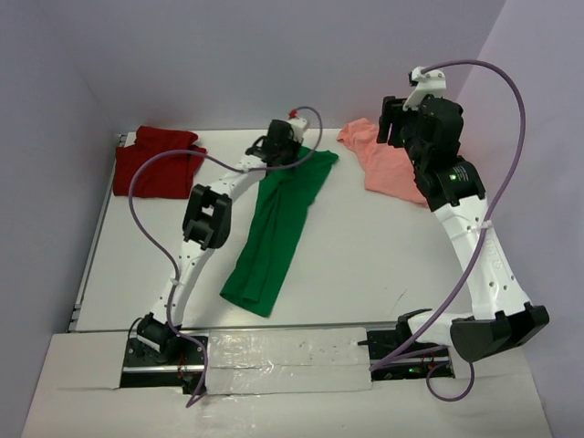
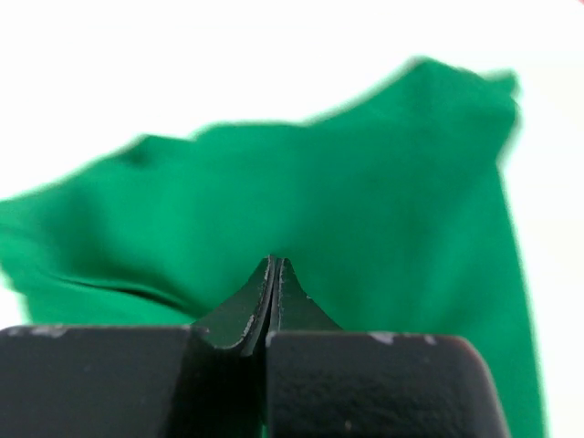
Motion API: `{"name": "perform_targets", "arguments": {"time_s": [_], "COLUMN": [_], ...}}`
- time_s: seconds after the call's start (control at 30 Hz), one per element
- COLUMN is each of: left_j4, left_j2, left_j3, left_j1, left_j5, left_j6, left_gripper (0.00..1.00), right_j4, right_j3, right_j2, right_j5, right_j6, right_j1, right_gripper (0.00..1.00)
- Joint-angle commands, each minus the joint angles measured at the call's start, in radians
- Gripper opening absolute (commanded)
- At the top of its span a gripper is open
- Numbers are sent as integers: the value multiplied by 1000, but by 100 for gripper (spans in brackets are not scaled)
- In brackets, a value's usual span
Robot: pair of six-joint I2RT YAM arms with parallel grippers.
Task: Fold and stack the t-shirts
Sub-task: Fold the tshirt
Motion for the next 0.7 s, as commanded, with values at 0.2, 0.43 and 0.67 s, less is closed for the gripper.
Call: {"name": "perform_targets", "arguments": {"time_s": [0.2,0.43,0.67], "left_j4": [227,267,202], "left_j2": [66,-100,-281], "left_j3": [94,-41,-80], "left_j1": [106,111,65], "left_j5": [-196,-157,-94], "left_j6": [-10,-56,-94], "left_gripper": [0,0,0], "right_j4": [-5,20,24], "right_j3": [-20,-67,-89], "right_j2": [-93,-70,-47], "right_j5": [-51,-65,-84], "right_j6": [17,45,51], "right_j1": [-18,-21,-23], "right_gripper": [69,69,69]}}
